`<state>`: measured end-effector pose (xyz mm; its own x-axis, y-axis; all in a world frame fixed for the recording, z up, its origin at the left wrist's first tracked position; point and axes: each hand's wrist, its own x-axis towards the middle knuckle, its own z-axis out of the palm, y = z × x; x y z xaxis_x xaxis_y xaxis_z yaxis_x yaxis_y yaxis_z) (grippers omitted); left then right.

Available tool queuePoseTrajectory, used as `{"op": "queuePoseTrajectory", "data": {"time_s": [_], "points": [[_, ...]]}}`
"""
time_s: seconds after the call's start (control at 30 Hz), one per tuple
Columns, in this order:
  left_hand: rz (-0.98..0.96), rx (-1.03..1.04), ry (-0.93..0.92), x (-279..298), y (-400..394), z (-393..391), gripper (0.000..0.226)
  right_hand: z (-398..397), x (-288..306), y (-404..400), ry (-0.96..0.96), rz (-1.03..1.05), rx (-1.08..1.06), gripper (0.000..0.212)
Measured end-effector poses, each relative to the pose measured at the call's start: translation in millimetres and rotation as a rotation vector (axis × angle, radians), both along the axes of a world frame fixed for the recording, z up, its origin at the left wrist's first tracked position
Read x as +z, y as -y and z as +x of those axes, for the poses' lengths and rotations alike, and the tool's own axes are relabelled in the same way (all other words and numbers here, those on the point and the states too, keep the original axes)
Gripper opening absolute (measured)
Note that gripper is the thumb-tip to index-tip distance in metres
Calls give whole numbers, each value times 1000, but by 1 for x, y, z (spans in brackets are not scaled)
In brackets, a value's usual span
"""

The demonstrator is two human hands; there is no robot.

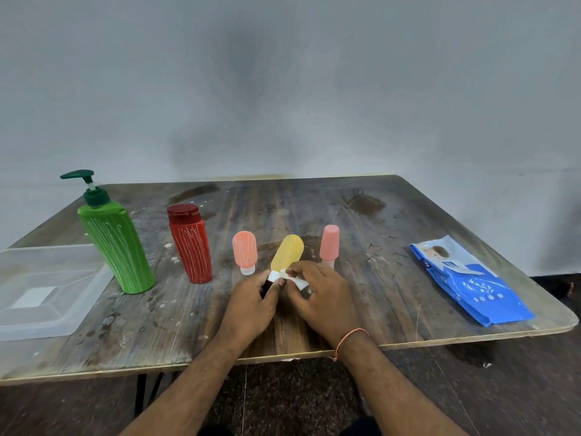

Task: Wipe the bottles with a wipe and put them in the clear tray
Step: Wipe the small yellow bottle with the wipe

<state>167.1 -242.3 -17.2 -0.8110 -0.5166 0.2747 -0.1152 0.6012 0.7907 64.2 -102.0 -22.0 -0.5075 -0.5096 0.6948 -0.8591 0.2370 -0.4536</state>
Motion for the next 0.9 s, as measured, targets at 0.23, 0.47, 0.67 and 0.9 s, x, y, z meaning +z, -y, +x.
{"op": "queuePoseTrajectory", "data": {"time_s": [0.23, 0.47, 0.67, 0.9], "points": [[-18, 28, 6, 1, 0, -1, 13, -3, 3, -1, 131, -62, -94, 26], [-34, -43, 87, 3, 7, 0, 14, -1, 6, -3, 144, -42, -59, 23], [5, -155, 144, 7, 29, 14, 15, -6, 4, -1, 203, -141, -40, 27], [-32, -123, 104, 4, 28, 15, 19, -8, 3, -1, 202, -131, -76, 21]]}}
